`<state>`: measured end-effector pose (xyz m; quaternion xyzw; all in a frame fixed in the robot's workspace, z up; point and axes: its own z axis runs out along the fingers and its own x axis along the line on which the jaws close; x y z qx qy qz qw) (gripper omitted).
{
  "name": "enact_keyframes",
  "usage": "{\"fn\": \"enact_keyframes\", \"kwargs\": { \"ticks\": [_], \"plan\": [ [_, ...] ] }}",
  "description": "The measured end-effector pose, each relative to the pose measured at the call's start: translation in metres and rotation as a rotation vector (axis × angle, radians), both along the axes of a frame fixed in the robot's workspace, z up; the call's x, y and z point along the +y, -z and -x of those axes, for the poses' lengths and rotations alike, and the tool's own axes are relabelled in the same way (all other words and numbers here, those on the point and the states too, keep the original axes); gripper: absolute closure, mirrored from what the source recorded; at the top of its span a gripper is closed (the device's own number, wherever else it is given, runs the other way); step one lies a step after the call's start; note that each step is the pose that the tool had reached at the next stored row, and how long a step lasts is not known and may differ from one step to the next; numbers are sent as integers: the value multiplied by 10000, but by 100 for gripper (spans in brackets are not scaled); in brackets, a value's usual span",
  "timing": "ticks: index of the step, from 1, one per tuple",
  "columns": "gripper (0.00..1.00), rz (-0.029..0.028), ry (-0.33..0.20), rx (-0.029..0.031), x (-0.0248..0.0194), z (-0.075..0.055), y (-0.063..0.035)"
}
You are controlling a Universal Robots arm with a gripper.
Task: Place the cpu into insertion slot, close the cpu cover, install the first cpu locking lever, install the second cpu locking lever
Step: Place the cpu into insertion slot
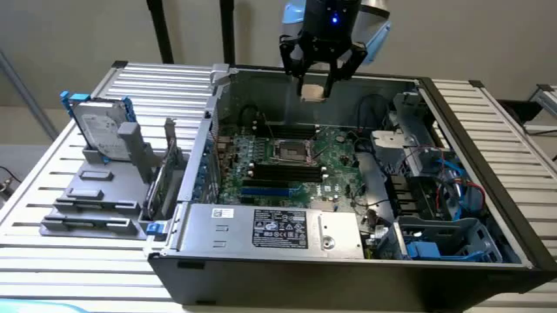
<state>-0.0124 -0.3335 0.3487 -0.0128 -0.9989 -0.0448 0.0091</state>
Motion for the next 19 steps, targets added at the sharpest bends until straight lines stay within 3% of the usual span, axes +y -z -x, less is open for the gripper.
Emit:
{"fn": "enact_keyframes", "kwargs": {
  "ticks": [13, 19],
  "plan": [
    [46, 2, 0, 1, 0, 1, 1],
    [46, 1, 0, -5, 1, 81, 86]
  ]
}}
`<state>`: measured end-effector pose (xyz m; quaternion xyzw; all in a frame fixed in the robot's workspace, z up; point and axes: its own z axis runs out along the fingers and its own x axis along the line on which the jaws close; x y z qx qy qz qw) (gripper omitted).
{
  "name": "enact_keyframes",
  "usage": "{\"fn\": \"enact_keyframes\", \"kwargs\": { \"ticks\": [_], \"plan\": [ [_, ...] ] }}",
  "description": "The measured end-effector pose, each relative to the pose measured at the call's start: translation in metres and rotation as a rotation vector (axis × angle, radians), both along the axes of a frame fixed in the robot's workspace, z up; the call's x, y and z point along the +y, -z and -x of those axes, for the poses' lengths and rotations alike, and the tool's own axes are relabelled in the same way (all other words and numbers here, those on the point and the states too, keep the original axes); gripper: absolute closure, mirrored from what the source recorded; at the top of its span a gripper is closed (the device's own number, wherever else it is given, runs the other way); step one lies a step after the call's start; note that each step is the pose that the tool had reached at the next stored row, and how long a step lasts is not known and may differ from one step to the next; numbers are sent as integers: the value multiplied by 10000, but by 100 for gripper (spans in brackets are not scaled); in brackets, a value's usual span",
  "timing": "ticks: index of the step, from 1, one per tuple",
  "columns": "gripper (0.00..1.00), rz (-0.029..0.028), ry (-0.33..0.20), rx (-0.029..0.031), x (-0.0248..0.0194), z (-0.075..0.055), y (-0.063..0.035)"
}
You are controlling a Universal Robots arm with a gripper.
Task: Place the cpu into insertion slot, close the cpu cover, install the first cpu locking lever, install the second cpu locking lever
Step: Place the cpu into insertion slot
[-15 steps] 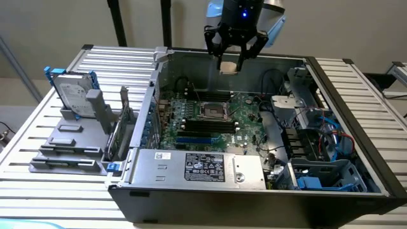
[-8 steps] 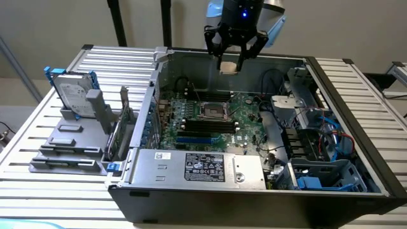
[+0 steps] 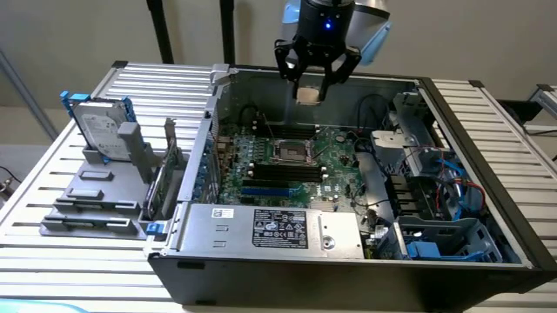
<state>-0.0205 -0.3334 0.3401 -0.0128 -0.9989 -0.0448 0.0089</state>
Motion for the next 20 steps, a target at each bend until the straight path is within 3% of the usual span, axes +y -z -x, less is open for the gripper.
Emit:
{"fn": "enact_keyframes", "kwargs": {
  "ticks": [4, 12, 18, 20],
  "plan": [
    [46, 4, 0, -1, 14, 63, 72],
    [46, 10, -59, -7, 95, 105, 218],
    [46, 199, -133, -5, 120, 101, 296],
    [46, 231, -127, 9, 120, 90, 314]
  ]
}}
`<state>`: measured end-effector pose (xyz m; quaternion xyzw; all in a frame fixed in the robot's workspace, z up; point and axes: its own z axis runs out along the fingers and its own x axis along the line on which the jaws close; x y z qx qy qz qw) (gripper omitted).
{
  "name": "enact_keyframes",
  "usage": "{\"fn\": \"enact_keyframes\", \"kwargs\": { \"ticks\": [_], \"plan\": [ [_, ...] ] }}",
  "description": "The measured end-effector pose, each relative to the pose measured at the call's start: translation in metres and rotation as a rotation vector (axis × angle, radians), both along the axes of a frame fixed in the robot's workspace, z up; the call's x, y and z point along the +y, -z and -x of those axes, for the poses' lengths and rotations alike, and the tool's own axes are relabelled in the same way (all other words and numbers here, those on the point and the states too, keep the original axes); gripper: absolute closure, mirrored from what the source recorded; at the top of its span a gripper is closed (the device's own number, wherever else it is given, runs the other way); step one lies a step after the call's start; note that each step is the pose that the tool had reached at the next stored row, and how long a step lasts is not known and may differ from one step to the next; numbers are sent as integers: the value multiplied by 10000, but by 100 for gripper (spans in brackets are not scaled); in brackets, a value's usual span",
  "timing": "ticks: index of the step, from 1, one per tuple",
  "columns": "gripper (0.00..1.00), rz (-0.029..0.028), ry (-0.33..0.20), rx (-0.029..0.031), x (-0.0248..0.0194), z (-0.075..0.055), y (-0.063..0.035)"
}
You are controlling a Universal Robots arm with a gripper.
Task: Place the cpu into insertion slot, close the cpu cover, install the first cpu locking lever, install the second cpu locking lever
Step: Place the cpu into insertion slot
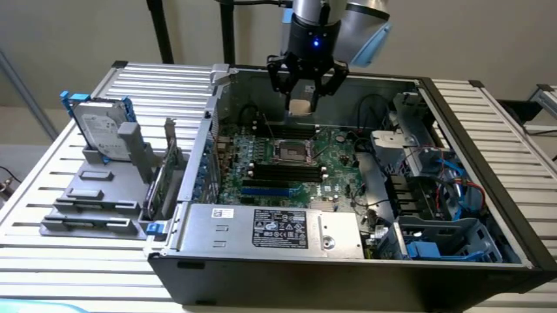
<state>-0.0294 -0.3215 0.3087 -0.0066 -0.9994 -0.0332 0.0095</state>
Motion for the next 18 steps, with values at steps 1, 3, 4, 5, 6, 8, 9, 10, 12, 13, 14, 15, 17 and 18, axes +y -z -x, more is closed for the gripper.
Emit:
{"fn": "enact_keyframes", "kwargs": {
  "ticks": [1, 3, 4, 5, 6, 8, 9, 10, 12, 13, 14, 15, 17, 18],
  "plan": [
    [46, 2, 42, 7, 0, -5, 7],
    [46, 7, 276, 15, 0, -6, 20],
    [46, 8, 422, 17, 0, -6, 26],
    [46, 8, 578, 19, 0, -6, 32],
    [46, 8, 737, 20, 0, -6, 38],
    [46, 8, 1089, 26, 0, -6, 51],
    [46, 8, 1258, 28, 0, -6, 56],
    [46, 7, 1433, 31, 0, -6, 62],
    [46, 7, 1792, 35, 0, -6, 71],
    [46, 7, 1989, 37, 0, -6, 76],
    [46, 7, 2164, 38, 0, -6, 80],
    [46, 7, 2343, 40, 0, -6, 84],
    [46, 7, 2703, 42, 0, -6, 93],
    [46, 7, 2883, 44, 0, -6, 97]
  ]
}}
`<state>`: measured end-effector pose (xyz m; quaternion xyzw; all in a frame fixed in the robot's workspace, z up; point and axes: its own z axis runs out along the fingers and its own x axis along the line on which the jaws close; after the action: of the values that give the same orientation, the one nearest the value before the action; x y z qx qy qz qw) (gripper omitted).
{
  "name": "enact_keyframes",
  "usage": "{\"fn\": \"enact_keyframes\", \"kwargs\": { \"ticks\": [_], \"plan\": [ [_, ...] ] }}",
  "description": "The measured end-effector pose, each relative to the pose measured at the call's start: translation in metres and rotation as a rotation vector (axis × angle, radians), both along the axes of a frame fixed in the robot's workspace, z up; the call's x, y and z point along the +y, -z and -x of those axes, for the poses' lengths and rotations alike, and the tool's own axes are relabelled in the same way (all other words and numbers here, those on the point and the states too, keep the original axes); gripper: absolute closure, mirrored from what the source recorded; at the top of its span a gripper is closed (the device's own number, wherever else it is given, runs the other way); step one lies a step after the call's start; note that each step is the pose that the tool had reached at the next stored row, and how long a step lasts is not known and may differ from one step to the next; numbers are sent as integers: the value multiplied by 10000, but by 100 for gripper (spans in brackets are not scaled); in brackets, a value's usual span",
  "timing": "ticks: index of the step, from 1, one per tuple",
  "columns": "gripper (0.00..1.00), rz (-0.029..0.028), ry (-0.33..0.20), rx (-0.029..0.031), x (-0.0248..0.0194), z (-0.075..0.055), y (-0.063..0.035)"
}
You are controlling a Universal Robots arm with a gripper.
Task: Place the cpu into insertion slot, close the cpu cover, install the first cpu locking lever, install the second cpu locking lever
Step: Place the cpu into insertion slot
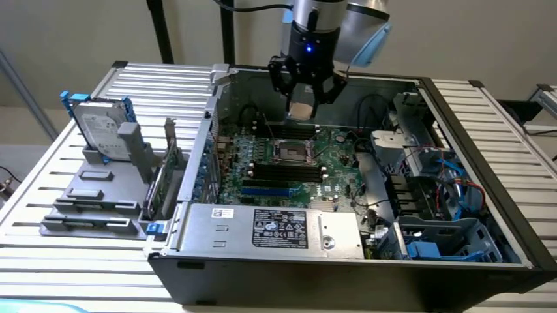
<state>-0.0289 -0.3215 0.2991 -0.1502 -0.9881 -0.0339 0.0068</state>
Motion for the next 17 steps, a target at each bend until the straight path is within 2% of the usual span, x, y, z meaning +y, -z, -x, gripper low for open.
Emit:
{"fn": "enact_keyframes", "kwargs": {
  "ticks": [17],
  "plan": [
    [46, 0, 3096, 19, 0, 0, 71]
  ]
}}
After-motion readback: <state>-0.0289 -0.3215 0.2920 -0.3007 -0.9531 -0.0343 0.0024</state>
